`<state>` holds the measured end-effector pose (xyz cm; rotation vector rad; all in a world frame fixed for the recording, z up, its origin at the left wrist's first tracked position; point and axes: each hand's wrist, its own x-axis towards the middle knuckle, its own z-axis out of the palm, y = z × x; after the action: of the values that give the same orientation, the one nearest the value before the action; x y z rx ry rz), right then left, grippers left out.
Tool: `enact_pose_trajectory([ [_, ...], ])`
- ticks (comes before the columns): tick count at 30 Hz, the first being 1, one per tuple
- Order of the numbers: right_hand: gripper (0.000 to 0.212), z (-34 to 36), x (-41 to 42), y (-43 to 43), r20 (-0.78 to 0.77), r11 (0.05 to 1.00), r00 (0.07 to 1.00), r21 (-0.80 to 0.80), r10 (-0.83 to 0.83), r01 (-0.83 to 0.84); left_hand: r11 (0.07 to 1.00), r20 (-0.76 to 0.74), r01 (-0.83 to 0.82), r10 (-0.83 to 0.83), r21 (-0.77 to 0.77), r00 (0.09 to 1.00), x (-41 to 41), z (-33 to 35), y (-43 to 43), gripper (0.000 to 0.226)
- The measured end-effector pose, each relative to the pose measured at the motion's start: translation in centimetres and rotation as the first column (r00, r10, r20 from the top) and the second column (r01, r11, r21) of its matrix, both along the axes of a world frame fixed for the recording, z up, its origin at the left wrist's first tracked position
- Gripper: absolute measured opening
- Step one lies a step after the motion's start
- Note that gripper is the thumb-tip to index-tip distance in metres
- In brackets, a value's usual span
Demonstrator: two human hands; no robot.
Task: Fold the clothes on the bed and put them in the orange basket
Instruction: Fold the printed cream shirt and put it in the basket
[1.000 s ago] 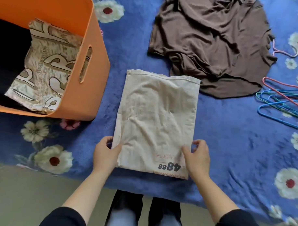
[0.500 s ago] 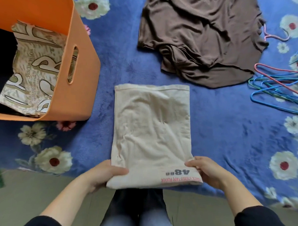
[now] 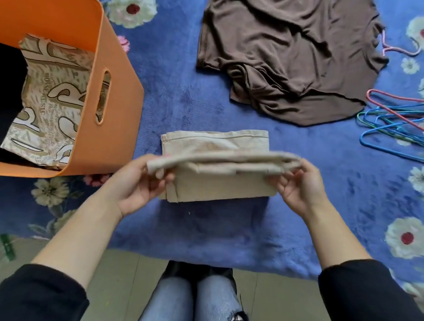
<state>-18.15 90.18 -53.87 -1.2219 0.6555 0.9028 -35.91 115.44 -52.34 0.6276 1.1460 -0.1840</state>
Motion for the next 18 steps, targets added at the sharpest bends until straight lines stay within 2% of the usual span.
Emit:
enact_pose_trajectory([
  [1,0.029,0.0,0.8,0.8,0.027,0.999,0.999,0.006,-0.032,0.032,0.997,0.025,-0.076,0.076,0.007,0.997,1.0,0.3,0.5,0.032],
  [2,0.021,0.0,1.4,1.5,0.078,0.999,0.997,-0.051,-0.006,0.01,0.987,0.051,-0.159,0.158,0.015,0.986,1.7,0.1,0.8,0.029],
  [3,0.016,-0.5,1.7,1.9,0.144,0.985,0.988,-0.167,0.06,-0.035,0.977,0.056,-0.207,0.204,0.046,0.977,2.5,0.1,0.7,0.021],
  [4,0.013,-1.3,1.8,2.1,0.204,0.953,0.969,-0.294,0.138,-0.074,0.968,0.021,-0.192,0.191,0.161,0.981,2.7,-0.8,0.6,0.015],
  [5,0.011,-2.0,1.8,2.2,0.252,0.904,0.941,-0.414,0.225,-0.105,0.944,-0.06,-0.099,0.123,0.316,0.991,2.9,-1.8,0.1,0.012],
  [6,0.008,-2.8,1.5,2.1,0.283,0.848,0.91,-0.516,0.303,-0.122,0.879,-0.171,0.043,0.045,0.475,0.984,2.7,-3.1,-0.5,0.021],
  [7,0.007,-3.6,1.2,2.1,0.296,0.786,0.875,-0.602,0.383,-0.14,0.791,-0.293,0.195,-0.021,0.58,0.956,2.5,-4.1,-1.3,0.039],
  [9,0.033,-5.1,0.8,2.0,0.261,0.641,0.799,-0.743,0.542,-0.192,0.683,-0.442,0.383,-0.097,0.622,0.892,1.9,-5.8,-2.8,0.077],
  [11,0.064,-6.2,0.5,2.3,0.205,0.559,0.76,-0.794,0.617,-0.24,0.681,-0.429,0.396,-0.131,0.616,0.894,1.9,-6.8,-4.0,0.097],
  [12,0.074,-6.6,0.4,2.7,0.181,0.552,0.763,-0.791,0.621,-0.262,0.699,-0.402,0.367,-0.124,0.614,0.907,2.1,-7.2,-4.3,0.101],
  [14,0.08,-7.4,0.5,3.3,0.139,0.561,0.782,-0.773,0.607,-0.297,0.717,-0.38,0.322,-0.087,0.617,0.921,3.0,-7.6,-4.7,0.096],
  [16,0.074,-7.6,0.9,3.4,0.089,0.545,0.79,-0.769,0.607,-0.333,0.76,-0.372,0.282,-0.057,0.586,0.926,3.8,-7.6,-4.3,0.073],
  [18,0.062,-7.3,1.4,3.2,0.059,0.603,0.811,-0.7,0.583,-0.383,0.858,-0.322,0.205,-0.049,0.471,0.945,4.1,-7.7,-3.3,0.046],
])
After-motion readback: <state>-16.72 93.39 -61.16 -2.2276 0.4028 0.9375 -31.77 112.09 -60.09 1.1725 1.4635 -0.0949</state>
